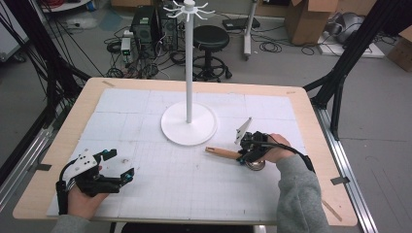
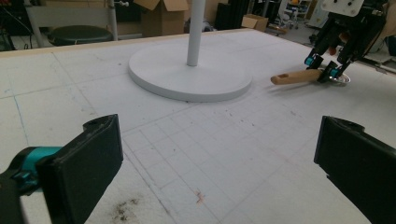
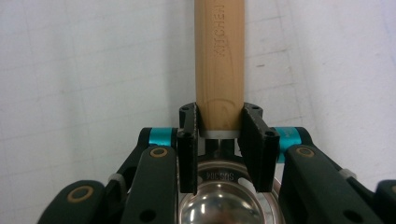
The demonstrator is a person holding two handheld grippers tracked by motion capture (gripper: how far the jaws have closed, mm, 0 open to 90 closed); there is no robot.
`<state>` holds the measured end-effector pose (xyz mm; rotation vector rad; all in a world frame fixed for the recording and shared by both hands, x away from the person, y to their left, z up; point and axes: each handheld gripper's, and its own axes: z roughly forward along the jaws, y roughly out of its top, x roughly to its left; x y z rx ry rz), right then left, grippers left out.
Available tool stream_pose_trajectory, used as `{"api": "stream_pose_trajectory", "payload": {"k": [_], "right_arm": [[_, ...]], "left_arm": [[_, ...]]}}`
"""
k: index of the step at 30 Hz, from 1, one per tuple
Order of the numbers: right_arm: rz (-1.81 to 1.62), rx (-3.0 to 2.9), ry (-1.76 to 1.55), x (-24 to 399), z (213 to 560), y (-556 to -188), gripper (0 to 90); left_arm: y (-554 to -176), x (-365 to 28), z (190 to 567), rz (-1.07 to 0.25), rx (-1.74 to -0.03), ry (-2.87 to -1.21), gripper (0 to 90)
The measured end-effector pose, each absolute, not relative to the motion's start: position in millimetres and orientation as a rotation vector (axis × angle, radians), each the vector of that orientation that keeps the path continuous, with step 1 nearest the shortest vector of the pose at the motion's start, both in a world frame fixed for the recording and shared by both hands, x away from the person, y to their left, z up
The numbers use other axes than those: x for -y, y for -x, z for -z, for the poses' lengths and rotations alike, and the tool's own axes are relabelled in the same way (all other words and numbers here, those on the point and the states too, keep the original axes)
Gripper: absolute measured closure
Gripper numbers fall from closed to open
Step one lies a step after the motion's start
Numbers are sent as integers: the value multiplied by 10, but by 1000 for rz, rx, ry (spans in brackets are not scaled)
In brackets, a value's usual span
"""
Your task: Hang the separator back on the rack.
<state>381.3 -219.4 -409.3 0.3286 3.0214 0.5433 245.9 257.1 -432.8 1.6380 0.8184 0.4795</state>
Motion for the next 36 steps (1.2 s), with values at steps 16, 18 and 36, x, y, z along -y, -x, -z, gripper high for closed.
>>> {"api": "stream_pose_trajectory", "payload": {"k": [16,18,36], "right_arm": [[-706,-2972,-368,2263,3919,-3787,699],[-718,-2966,-366,2269,3908,-3783,699],[-1002,-2854,-409,2400,3696,-3768,698]], "left_arm": [[-2460,-2580,4327,-483,-815,-1639,17],[-2460,-2580,4327,-483,-815,-1638,17],[-2456,-2583,4324,-480,-821,-1632,17]]}}
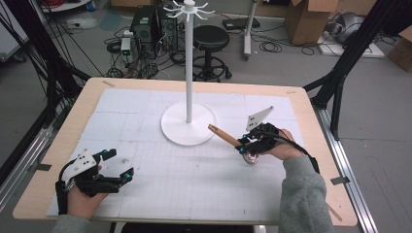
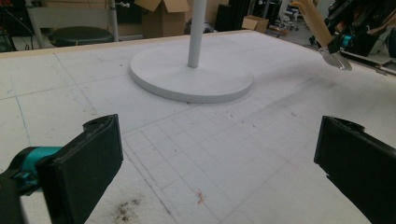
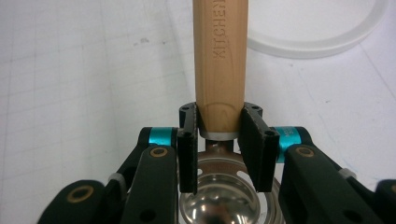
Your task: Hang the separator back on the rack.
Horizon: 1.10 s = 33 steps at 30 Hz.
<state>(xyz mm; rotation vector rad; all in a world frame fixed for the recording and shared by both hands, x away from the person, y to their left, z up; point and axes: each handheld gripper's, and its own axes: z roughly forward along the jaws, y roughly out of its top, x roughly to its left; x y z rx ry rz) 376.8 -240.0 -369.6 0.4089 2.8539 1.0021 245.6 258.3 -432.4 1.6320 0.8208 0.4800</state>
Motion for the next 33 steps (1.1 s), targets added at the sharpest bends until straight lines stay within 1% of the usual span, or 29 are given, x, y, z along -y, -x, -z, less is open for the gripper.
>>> {"api": "stream_pose_trajectory", "payload": {"k": [21,33], "right_arm": [[-1260,-2706,-501,2553,3522,-3743,698],[-1438,-2518,-548,2612,3381,-3699,698]], "left_arm": [[-2457,-2579,4319,-481,-814,-1630,17],[-2455,-2576,4309,-487,-808,-1628,17]]}}
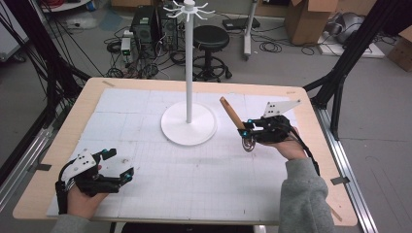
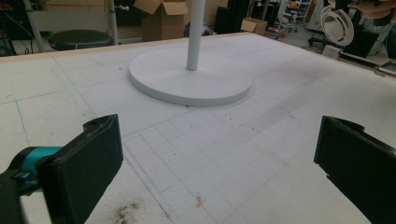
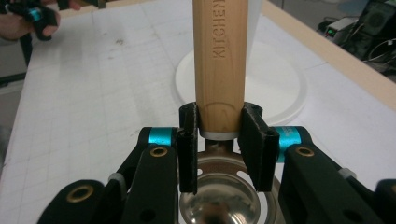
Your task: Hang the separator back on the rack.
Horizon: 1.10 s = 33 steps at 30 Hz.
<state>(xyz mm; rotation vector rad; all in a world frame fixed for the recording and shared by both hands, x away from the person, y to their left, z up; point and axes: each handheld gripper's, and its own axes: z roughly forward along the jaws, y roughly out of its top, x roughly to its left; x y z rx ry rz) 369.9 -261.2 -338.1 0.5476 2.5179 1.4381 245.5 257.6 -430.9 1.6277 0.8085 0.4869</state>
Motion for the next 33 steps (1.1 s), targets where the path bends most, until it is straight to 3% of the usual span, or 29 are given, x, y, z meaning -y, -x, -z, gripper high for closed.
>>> {"api": "stream_pose_trajectory", "payload": {"k": [33], "right_arm": [[-1584,-2230,-680,2549,3112,-3683,698]], "left_arm": [[-2479,-2574,4326,-478,-819,-1631,17]]}}
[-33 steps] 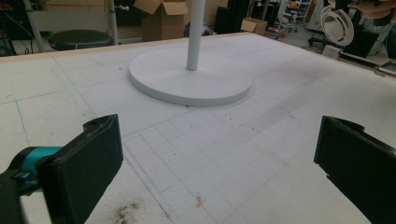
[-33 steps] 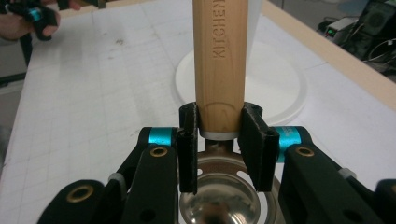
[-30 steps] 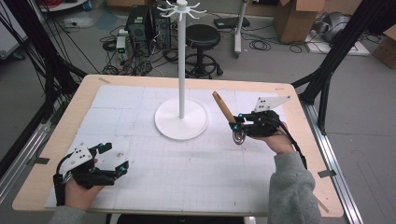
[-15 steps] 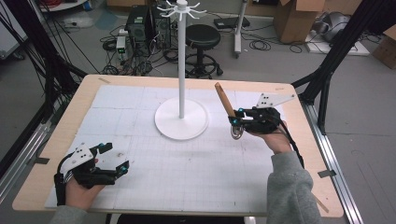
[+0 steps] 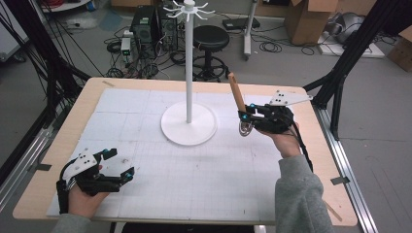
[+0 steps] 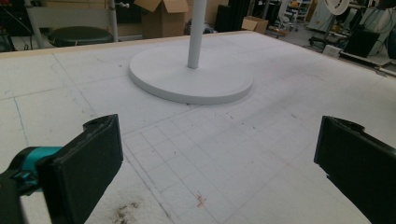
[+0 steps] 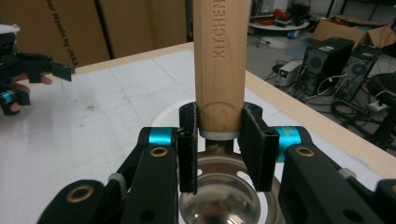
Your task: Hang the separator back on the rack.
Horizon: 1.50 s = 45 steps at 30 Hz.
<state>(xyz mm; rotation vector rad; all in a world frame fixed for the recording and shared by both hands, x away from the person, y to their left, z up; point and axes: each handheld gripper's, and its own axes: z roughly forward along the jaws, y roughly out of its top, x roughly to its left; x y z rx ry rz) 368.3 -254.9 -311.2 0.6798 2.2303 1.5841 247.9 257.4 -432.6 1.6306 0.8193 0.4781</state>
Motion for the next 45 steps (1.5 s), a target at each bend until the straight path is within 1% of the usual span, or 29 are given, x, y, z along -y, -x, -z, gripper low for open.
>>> {"api": "stream_pose_trajectory", "payload": {"k": [17,45], "right_arm": [[-1668,-2128,-692,2380,2910,-3687,698],[-1710,-2081,-715,2098,2639,-3822,698]], "left_arm": [[-2477,-2569,4325,-474,-817,-1632,17],[-2471,-2592,4319,-476,-821,-1616,17]]}}
